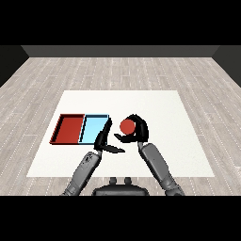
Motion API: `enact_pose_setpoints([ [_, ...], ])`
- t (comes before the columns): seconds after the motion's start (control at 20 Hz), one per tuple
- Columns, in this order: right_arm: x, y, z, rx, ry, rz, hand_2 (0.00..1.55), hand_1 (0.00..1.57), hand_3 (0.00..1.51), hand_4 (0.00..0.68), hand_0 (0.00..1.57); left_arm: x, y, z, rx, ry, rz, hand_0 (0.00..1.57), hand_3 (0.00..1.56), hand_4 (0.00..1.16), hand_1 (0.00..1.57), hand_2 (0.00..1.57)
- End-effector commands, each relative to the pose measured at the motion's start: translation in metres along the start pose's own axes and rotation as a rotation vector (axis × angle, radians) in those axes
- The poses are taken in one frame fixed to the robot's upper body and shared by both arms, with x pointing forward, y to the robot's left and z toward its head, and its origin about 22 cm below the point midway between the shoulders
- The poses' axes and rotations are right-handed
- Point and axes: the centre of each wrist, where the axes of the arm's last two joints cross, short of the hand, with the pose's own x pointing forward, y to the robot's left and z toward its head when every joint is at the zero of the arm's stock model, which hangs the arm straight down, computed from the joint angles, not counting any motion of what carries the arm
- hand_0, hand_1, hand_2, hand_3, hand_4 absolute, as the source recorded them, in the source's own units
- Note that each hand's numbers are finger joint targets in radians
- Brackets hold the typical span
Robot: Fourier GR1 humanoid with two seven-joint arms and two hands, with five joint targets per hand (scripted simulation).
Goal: Pick the red can and put it in the red box
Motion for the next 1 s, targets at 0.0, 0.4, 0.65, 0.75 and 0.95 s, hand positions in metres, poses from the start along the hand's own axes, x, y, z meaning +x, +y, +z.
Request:
enact_pose_setpoints([
  [0.0,0.002,0.003,0.008,0.003,-0.018,0.013,1.43,1.46,1.39,0.652,1.46,0.014,-0.011,-0.013,-0.002,0.015,0.014,0.00,0.00,0.00,0.00,0.00],
  [0.4,-0.005,0.039,0.008,0.033,-0.019,-0.036,1.44,1.46,1.39,0.671,1.46,-0.002,-0.015,-0.008,-0.009,0.029,0.063,0.00,0.00,0.00,0.00,0.00],
  [0.65,-0.003,0.032,0.010,0.038,0.007,-0.101,1.43,1.47,1.40,0.644,1.47,-0.002,-0.028,-0.013,-0.025,0.012,0.057,0.00,0.00,0.00,0.00,0.00],
  [0.75,0.005,0.018,0.017,0.035,-0.018,-0.088,1.44,1.50,1.40,0.640,1.50,-0.011,-0.045,-0.010,-0.048,0.024,0.064,0.00,0.00,0.00,0.00,0.00],
  [0.95,0.023,0.035,-0.006,0.054,-0.027,-0.133,1.45,1.51,1.42,0.652,1.51,-0.016,-0.030,-0.032,-0.035,0.042,0.095,0.00,0.00,0.00,0.00,0.00],
])
